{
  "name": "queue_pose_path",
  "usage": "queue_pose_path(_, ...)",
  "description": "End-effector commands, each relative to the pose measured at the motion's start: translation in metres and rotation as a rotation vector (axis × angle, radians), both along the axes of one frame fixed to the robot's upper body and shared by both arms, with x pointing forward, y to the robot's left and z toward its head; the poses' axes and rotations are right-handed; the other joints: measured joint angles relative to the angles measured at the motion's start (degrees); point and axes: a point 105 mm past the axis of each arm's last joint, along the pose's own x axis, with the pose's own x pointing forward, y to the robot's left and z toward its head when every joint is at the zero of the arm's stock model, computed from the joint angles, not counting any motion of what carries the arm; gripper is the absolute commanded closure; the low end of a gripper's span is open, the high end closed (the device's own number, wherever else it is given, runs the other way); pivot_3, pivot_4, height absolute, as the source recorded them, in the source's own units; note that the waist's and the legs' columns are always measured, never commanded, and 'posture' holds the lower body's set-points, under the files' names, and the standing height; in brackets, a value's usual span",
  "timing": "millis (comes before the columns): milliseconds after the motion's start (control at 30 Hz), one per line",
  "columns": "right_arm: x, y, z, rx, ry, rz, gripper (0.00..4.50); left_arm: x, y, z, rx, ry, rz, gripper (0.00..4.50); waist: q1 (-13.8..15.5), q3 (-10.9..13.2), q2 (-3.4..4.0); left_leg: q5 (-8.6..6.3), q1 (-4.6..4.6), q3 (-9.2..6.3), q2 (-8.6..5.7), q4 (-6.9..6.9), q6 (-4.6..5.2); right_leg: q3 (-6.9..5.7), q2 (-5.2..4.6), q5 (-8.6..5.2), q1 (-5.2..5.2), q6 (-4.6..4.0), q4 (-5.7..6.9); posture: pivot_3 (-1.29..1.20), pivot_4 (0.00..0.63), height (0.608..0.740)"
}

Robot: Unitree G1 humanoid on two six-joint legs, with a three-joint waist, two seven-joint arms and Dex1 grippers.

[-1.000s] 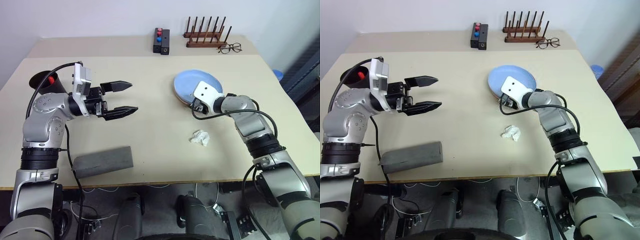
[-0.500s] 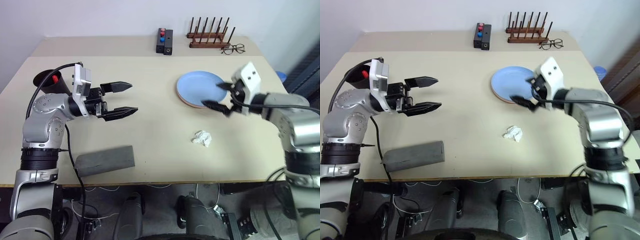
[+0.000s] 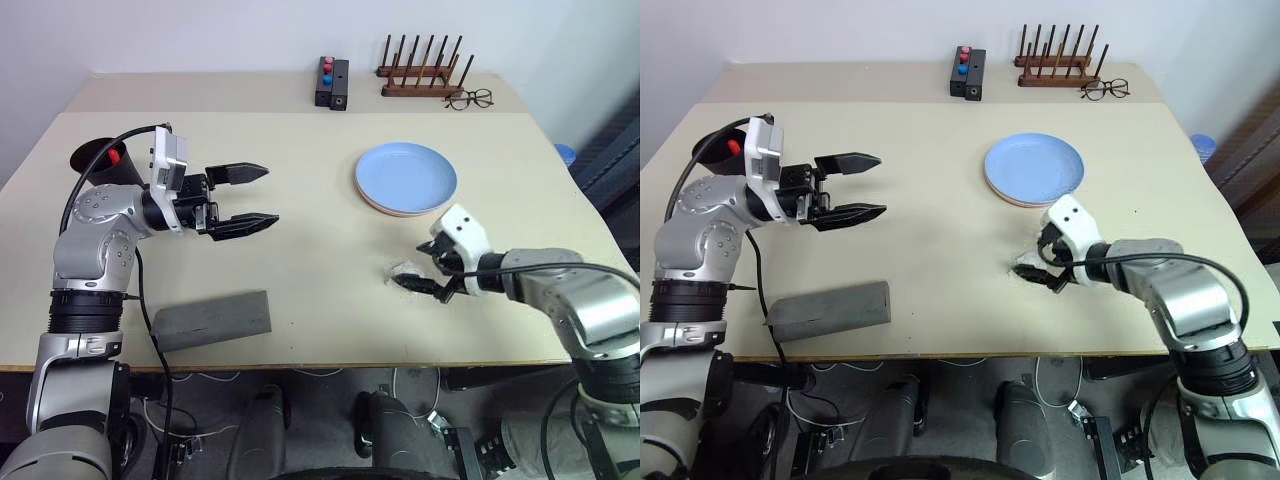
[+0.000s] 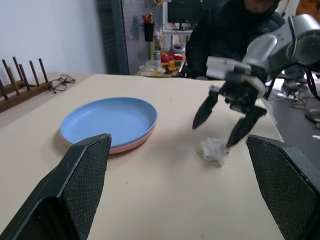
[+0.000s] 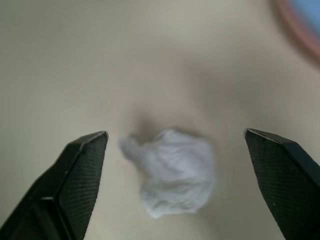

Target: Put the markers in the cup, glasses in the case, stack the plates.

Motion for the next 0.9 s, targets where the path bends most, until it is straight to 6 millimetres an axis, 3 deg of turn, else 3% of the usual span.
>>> queue_pose_path(33, 0.006, -0.005, 0.004, -0.015, -0.051, -0.022, 0.07, -0.003, 0.002, 0.010, 0.011, -0.046, 0.005, 0.00, -0.02, 0.00, 0.00, 0.00, 0.00, 0.00, 0.00, 0.00, 0.00, 0.00, 0.00, 0.00, 0.00, 0.00, 0.00, 0.00, 0.150, 0.740)
queue_pose_path(100, 0.004, -0.005, 0.001, -0.020, -0.041, -0.004, 0.07, -0.004, 0.003, 0.010, 0.011, -0.045, 0.010, 0.00, -0.02, 0.00, 0.00, 0.00, 0.00, 0.00, 0.00, 0.00, 0.00, 0.00, 0.00, 0.00, 0.00, 0.00, 0.00, 0.00, 0.150, 0.740)
queue_pose_path(400, 0.008, -0.009, 0.004, -0.027, -0.055, -0.001, 4.44, -0.004, 0.002, 0.009, 0.010, -0.043, 0.012, 0.00, 0.02, 0.00, 0.00, 0.00, 0.00, -0.01, 0.00, 0.00, 0.00, 0.00, 0.00, 0.00, 0.00, 0.00, 0.00, 0.00, 0.150, 0.740)
queue_pose_path(467, 0.011, -0.010, 0.011, -0.007, -0.078, -0.009, 4.44, -0.004, 0.001, 0.009, 0.010, -0.043, 0.011, 0.00, -0.01, 0.00, 0.00, 0.00, 0.00, -0.01, 0.00, 0.00, 0.00, 0.00, 0.00, 0.00, 0.00, 0.00, 0.00, 0.00, 0.150, 0.740)
queue_pose_path(633, 0.022, -0.004, 0.058, 0.190, -0.177, -0.034, 4.44, -0.004, 0.001, 0.009, 0.010, -0.044, 0.009, 0.00, -0.12, 0.00, 0.00, 0.00, 0.01, -0.01, 0.00, -0.01, 0.00, 0.00, 0.00, 0.00, -0.01, 0.01, 0.00, 0.00, 0.150, 0.740)
queue_pose_path(767, 0.061, -0.017, 0.101, 0.289, -0.372, -0.199, 4.44, -0.002, 0.000, 0.010, 0.003, -0.047, 0.011, 0.00, -0.17, 0.00, 0.00, 0.00, 0.03, -0.01, 0.01, -0.03, 0.00, 0.00, 0.02, 0.04, -0.01, 0.06, 0.01, 0.00, 0.150, 0.740)
queue_pose_path(900, 0.110, -0.017, 0.108, 0.223, -0.498, -0.328, 4.44, -0.001, -0.003, 0.008, -0.004, -0.046, 0.007, 0.00, -0.21, 0.00, 0.01, 0.00, 0.02, 0.00, 0.00, -0.02, 0.00, 0.00, 0.02, 0.08, -0.01, 0.13, -0.01, 0.00, 0.150, 0.740)
